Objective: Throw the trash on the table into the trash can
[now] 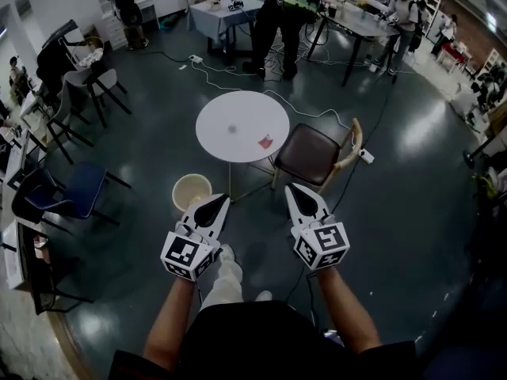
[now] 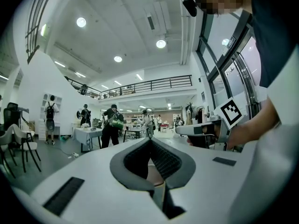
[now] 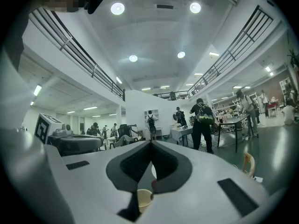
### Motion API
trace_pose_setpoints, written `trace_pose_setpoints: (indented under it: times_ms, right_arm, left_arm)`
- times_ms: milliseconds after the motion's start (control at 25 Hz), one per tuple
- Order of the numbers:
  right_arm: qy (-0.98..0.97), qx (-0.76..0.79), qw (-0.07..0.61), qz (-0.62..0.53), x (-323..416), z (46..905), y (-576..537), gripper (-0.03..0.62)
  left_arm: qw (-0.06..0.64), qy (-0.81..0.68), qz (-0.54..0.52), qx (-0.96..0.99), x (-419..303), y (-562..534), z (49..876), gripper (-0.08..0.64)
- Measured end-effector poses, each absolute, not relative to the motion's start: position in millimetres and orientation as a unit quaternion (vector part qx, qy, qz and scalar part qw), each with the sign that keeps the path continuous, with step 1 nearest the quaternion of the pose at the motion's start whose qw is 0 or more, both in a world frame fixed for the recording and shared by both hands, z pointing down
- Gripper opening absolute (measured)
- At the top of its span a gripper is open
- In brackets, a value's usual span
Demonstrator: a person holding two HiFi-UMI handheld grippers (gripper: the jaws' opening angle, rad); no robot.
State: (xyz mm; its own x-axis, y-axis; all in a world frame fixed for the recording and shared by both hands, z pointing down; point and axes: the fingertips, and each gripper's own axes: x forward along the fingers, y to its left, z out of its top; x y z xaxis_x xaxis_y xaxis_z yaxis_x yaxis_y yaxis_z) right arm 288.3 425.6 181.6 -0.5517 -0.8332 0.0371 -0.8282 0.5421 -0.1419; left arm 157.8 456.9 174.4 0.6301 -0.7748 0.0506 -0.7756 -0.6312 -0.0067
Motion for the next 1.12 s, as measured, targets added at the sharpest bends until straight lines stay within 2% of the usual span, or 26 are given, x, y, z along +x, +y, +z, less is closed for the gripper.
trace_pose_setpoints:
  times_ms: [680,1120]
  right_arm:
    - [0.863,-0.497,0.009,-0.086,259.6,191.6,270.5,0.018]
    - [0.846,-0.525,-0.014,-0.092,223.0,199.1,178.7,0.018]
  left_arm:
    - [0.011,-0.408,0.025,0.912,127.6,294.7,186.1,0.015]
    - [0.026,-0.387,0.029,0.921,81.1,203.0,189.1,0.015]
